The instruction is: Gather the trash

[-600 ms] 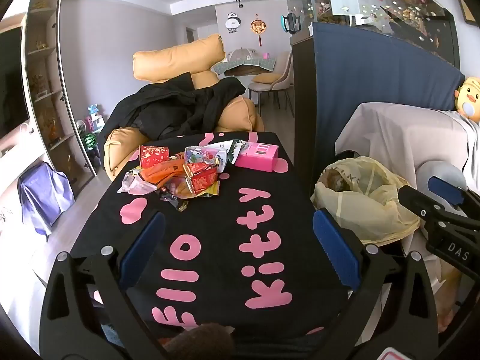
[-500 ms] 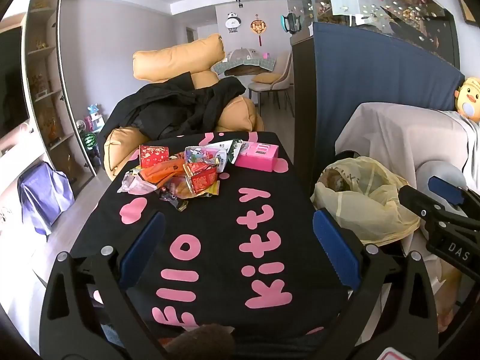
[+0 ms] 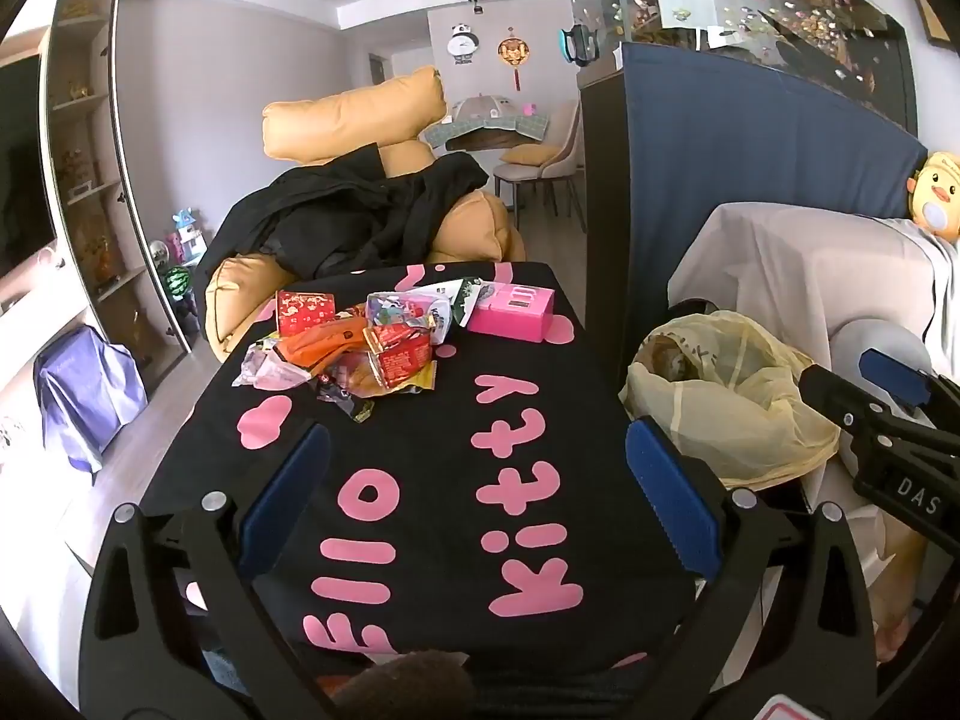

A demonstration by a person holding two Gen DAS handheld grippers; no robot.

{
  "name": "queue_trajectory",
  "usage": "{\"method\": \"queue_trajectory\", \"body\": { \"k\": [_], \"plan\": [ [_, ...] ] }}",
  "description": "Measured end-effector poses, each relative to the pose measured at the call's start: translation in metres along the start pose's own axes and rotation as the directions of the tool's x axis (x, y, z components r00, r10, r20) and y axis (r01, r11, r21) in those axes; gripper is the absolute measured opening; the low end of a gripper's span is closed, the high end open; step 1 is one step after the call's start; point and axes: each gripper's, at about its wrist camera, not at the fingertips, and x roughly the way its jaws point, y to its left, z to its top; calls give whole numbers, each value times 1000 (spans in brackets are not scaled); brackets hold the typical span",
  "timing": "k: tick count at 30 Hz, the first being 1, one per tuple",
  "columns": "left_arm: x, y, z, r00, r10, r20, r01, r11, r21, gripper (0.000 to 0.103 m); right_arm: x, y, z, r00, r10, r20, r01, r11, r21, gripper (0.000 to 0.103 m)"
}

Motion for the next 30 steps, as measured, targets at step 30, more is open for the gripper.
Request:
{"method": "queue_trajectory", "body": {
  "k": [30],
  "plan": [
    [0, 0, 0, 1000, 0, -1, 0, 1000, 0, 94, -1, 1, -1, 1000, -3, -2, 3, 1000, 10, 74]
  ]
}}
